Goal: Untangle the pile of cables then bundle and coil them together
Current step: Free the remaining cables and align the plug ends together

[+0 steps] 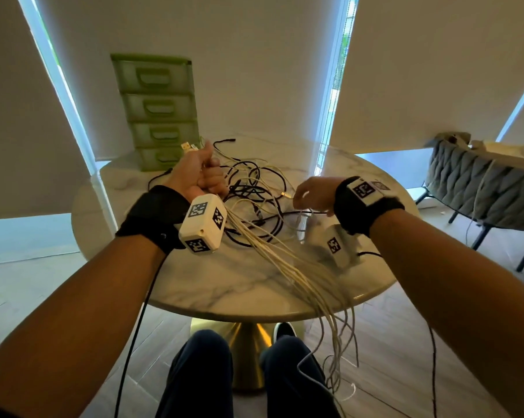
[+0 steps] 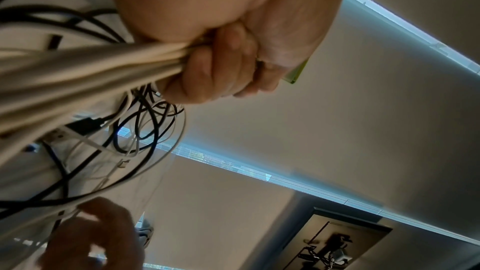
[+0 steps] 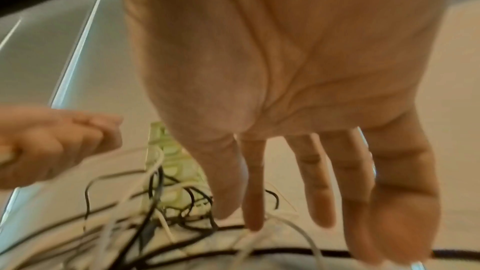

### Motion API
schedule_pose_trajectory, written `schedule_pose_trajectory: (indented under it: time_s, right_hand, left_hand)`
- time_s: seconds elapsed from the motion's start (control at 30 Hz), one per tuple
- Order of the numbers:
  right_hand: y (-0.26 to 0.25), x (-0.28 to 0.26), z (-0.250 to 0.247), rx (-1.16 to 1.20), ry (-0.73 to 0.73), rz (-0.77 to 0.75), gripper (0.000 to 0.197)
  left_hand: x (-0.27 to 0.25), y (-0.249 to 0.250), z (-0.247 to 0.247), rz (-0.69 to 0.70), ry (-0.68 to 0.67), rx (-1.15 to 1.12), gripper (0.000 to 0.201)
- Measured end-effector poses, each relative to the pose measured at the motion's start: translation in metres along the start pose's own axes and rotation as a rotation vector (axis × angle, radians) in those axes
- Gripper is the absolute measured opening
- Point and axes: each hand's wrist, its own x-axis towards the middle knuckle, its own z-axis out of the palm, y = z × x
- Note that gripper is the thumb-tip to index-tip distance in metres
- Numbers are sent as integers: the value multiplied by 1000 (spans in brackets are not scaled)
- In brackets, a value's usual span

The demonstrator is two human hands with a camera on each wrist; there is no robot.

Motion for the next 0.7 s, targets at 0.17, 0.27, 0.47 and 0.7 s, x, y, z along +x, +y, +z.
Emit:
schedule_pose_trajectory:
  time_s: [0.17, 0.27, 0.47, 0.7]
  right_hand:
    - [11, 19, 11, 23, -30, 68, 19]
    - [13, 23, 6, 111, 163, 48, 25]
    - [-7, 18, -7, 758, 353, -121, 18]
    - [-48, -6, -3, 938, 220, -364, 6]
  left_hand:
    - [-4, 4, 1, 15, -24, 33, 39]
    - [-3, 4, 4, 40, 2, 103, 25]
    - [-1, -2, 9, 42, 20, 148, 8]
    - [0, -9, 18, 82, 3, 131, 10]
